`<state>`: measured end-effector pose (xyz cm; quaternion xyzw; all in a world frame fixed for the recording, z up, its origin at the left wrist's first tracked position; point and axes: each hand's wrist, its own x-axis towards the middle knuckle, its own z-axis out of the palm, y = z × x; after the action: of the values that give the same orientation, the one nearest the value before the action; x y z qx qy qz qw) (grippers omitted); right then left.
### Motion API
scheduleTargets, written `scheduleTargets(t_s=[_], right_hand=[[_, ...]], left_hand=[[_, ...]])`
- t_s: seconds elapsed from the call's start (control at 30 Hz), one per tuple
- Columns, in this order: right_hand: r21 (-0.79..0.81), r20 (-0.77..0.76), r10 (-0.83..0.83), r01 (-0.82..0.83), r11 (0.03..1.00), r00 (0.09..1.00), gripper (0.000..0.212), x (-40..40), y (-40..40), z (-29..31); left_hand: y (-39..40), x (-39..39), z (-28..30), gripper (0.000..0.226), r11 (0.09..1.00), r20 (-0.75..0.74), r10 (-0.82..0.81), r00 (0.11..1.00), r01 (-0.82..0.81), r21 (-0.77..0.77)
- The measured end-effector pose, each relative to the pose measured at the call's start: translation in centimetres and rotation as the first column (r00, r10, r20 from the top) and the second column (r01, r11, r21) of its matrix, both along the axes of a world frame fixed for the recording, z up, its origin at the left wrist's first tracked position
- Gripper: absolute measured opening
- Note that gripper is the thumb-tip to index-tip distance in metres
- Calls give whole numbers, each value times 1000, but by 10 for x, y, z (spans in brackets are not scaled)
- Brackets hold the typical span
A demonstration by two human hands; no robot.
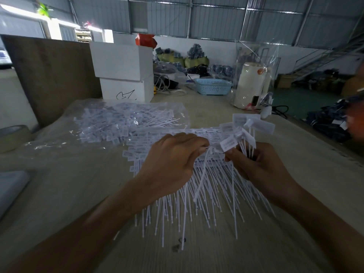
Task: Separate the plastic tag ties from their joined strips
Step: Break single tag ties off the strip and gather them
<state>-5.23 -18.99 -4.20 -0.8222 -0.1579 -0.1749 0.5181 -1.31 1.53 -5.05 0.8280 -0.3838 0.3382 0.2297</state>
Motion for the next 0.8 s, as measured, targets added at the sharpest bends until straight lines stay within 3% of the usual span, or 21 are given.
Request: scheduleTargets(t_s=[0.23, 0.4, 0.6, 0.7, 0.8], right_hand=[[-25, 33, 11, -10, 1000, 999, 52, 3, -3, -2], [-148, 158, -33, 57, 987, 987, 58, 5, -4, -7], [-66, 47, 16, -12, 998, 999, 38, 7, -5, -5], [-164, 62, 12, -2, 986, 998, 34, 9, -9, -5], [-377, 246, -7, 102, 921, 969, 24, 16, -16, -7]], left_hand=[[0, 1, 0, 26, 992, -163, -79, 983, 61, -114], [-3, 4, -1, 24, 936, -475, -258, 841, 96, -340], [-5, 1, 2, 14, 921, -431, -292, 854, 130, -367], [-5, 0, 3, 17, 932, -408, -242, 880, 94, -349], [-2, -1, 8, 20, 952, -305, -181, 935, 89, -292]])
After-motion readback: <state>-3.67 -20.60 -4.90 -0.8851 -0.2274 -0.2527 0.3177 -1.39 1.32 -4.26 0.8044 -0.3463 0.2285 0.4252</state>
